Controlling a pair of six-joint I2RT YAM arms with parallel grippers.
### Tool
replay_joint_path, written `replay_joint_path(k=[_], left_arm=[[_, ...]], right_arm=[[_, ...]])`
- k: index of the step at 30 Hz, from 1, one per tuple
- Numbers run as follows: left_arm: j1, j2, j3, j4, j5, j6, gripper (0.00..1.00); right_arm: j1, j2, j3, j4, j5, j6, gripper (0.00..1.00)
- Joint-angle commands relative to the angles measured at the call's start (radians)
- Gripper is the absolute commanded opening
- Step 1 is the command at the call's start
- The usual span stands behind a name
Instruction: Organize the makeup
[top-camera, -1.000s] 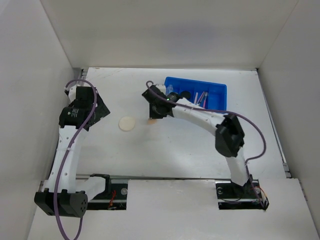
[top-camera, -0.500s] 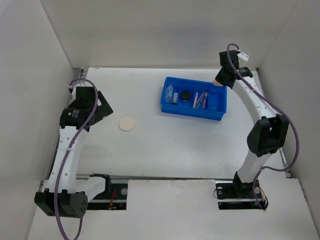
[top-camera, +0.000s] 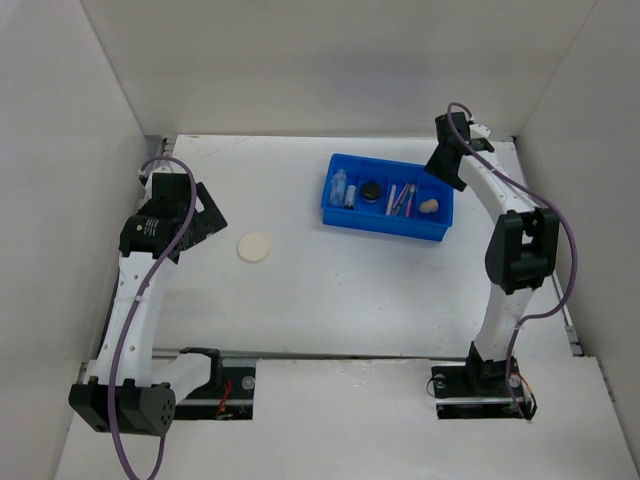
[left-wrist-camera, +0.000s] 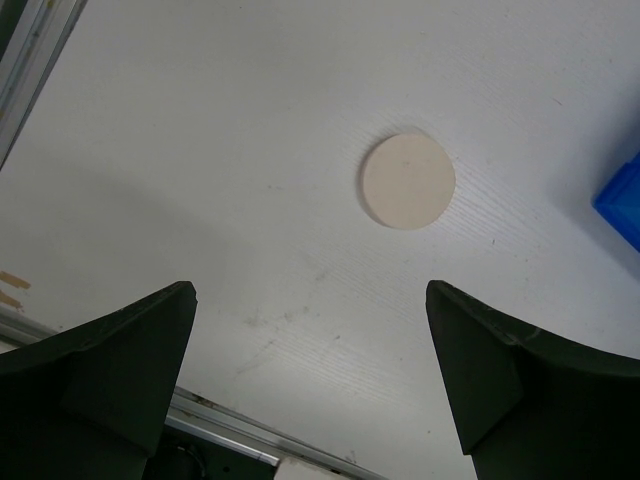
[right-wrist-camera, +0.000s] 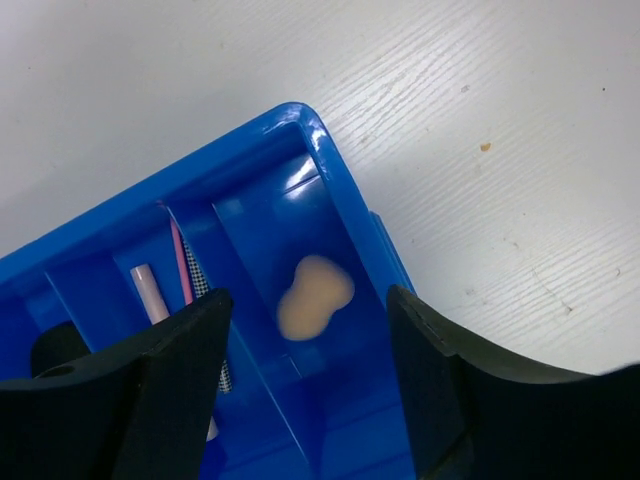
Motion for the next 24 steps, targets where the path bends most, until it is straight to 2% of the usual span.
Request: replay_joint_path(k=[1,4,6,8,9,10,12,16,19,20,24], left_arm=[[0.006,0.007,0.021,0.005,0.015,0.013,0.99],[0.006,0.007,0.033,-0.004,0.015,0.022,0.99],[0.006,0.007,0.033,-0.015,0.0,0.022,0.99],[0.006,-0.019,0.033,-0.015,-0.04,-0.018,0.99],[0.006,-0.019,0.033,-0.015,-0.051,-0.029,0.99],[0.006,-0.036,0.033,-0.015,-0.063,-0.038,0.99],[0.006,-0.05,0.033,-0.015,-0.091,-0.059,0.99],[0.006,-0.079,0.042,-0.039,-0.115,-0.078,0.99],[0.006,-0.101,0.042,-0.048,-0.126,-0.078,0.99],[0.006,-0.101,0.042,-0.057,-0.138,-0.078,0.99],[0.006,-0.121,0.033,-0.058,-0.138,-0.078,0.99]], right_arm=[[0.004,-0.052,0.038,0.006,0.004,-0.01,0.7],[0.027,-0.113,0.02,0.028,-0.018,-0.019,0.73],[0.111,-0.153,-0.012,0.06,-0.084,-0.039,0.73],[0.214,-0.199,-0.025,0.098,-0.11,-0.048,0.73],[0.34,-0.2,-0.036,0.098,-0.13,-0.048,0.73],[0.407,-0.186,-0.022,0.098,-0.14,-0.048,0.73],[0.586,-0.138,0.012,0.108,-0.174,-0.048,0.73],[0.755,0.023,0.154,0.097,-0.266,-0.048,0.74],[0.811,0.15,0.235,0.106,-0.347,-0.048,0.91],[0.82,0.187,0.315,0.085,-0.358,-0.062,0.95],[0.843,0.38,0.504,0.011,-0.329,-0.075,0.95]])
